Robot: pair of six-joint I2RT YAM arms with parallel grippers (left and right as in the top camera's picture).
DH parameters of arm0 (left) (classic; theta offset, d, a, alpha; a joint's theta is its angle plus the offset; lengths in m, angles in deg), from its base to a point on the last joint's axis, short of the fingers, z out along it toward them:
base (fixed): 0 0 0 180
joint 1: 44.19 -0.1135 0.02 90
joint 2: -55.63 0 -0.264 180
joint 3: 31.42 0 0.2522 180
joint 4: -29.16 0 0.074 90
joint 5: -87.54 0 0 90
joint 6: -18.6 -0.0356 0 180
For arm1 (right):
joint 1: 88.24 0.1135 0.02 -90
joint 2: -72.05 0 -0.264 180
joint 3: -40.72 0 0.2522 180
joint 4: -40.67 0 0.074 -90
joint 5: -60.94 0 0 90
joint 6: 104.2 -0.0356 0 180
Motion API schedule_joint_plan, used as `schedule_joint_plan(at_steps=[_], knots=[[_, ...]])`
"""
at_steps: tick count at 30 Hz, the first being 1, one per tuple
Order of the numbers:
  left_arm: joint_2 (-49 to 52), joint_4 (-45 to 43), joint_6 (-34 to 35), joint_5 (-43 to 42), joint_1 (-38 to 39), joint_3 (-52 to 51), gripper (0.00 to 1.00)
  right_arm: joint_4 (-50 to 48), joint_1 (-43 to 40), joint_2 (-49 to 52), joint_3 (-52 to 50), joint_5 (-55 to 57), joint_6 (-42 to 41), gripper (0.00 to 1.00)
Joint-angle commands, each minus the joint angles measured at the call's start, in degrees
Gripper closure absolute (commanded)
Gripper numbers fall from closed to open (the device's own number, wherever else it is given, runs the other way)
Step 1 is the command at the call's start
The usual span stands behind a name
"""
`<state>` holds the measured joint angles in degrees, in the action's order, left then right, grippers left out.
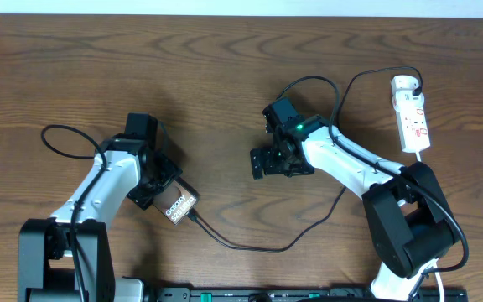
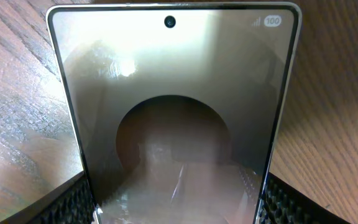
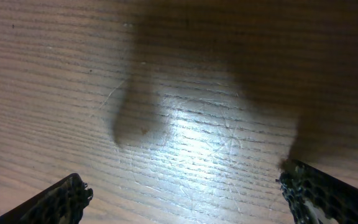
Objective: Plug charger to phone and switch on socket
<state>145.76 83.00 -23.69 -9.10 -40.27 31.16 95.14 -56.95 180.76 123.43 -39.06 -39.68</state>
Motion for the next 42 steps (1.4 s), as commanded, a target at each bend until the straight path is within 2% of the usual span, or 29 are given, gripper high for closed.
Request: schedule_joint_plan(at_steps=[1, 42], knots=[[0.1, -0.5, -1.2, 1.4, 0.0, -1.3, 0.93, 0.1, -0.2, 0.2, 1.1, 0.9, -0.9, 0.01], [0.2, -1.8, -1.6, 3.3, 0.0, -4.5, 0.93, 0.9, -0.2, 0.2, 1.1, 1.5, -0.9, 0.01]])
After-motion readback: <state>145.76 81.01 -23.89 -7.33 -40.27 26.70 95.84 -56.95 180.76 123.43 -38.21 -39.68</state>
